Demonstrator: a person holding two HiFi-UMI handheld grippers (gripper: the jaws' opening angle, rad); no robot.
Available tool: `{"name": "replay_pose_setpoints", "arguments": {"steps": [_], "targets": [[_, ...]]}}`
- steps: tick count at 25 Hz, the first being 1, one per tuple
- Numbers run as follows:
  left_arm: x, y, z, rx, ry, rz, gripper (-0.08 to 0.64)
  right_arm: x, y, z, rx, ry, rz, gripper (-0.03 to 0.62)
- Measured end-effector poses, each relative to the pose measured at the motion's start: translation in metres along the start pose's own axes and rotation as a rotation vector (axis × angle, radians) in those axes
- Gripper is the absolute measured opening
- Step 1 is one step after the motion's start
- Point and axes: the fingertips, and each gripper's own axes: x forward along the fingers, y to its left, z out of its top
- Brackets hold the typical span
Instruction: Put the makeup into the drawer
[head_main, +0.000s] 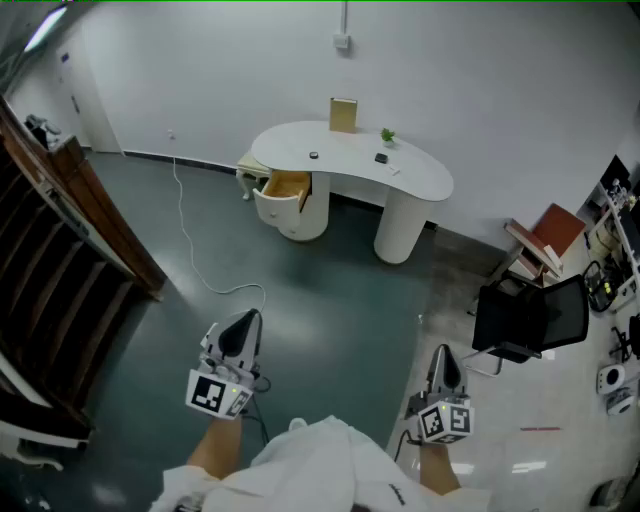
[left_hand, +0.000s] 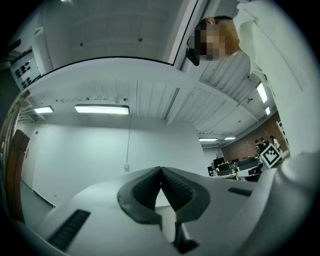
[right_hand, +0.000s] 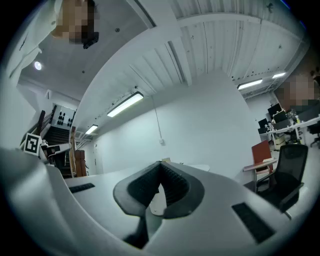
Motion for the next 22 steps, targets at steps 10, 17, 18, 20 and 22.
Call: {"name": "replay_pose_setpoints", "arguments": {"steps": [10, 17, 18, 20, 22], "targets": [[0.000, 0.004, -0.009, -0.032, 0.024, -0.002, 0.025, 0.003, 0.021, -0.005, 0.013, 0.006, 0.036, 0.017], [0.004, 0.013, -0.014, -0.049, 0.034, -0.018, 0.025, 0.008, 0.038, -0.009, 0.012, 0.007, 0.030, 0.017], [0.004, 0.015, -0.015, -0.051, 0.032, -0.021, 0.026, 0.009, 0.041, -0.010, 0.012, 0.008, 0.028, 0.017], [0.002, 0.020, -0.016, -0.054, 0.036, -0.032, 0.028, 0.011, 0.047, -0.012, 0.010, 0.009, 0.024, 0.017], [0.001, 0.023, -0.017, -0.056, 0.046, -0.051, 0.045, 0.014, 0.056, -0.012, 0.008, 0.011, 0.022, 0.017]]}}
